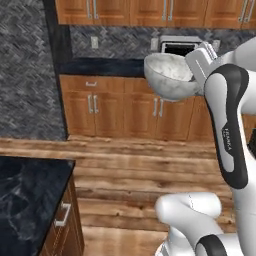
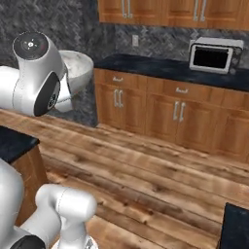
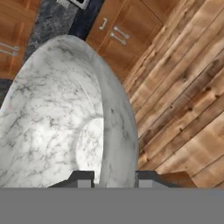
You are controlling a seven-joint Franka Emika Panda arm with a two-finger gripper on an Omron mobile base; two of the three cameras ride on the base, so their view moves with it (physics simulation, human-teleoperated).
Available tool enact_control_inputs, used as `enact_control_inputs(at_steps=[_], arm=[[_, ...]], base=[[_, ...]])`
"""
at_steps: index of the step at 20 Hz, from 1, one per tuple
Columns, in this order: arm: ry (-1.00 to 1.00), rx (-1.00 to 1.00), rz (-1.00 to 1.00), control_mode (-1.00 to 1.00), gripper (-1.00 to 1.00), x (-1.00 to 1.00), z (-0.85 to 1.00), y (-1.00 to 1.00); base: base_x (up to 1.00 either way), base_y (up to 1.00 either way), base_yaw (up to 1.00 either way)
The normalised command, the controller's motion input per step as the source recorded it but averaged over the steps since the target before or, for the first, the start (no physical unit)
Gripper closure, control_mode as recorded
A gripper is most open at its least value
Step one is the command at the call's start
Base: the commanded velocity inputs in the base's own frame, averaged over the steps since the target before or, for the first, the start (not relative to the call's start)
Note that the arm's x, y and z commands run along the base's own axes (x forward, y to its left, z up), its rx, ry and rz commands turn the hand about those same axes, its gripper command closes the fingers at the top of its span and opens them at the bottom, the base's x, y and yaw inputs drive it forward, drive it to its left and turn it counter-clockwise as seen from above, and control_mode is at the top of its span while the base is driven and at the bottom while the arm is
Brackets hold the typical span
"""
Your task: Pick up the bowls from the cabinet and place each bowl in front of a stool on the dining counter.
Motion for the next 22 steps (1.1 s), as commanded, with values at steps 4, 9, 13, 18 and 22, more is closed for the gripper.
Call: enact_control_inputs(at_steps=[4,9,13,18,22], arm=[[0.00,0.00,0.00,1.00,1.00,0.00,0.00,0.00],[0.00,0.00,0.00,1.00,1.00,0.00,0.00,0.00],[0.00,0.00,0.00,1.00,1.00,0.00,0.00,0.00],[0.00,0.00,0.00,1.00,1.00,0.00,0.00,0.00],[0.00,0.00,0.00,1.00,1.00,0.00,0.00,0.00]], base=[[1.00,-0.30,0.48],[1.00,-0.10,0.59],[1.00,-0.05,0.65],[1.00,-0.05,0.68],[1.00,-0.06,0.68]])
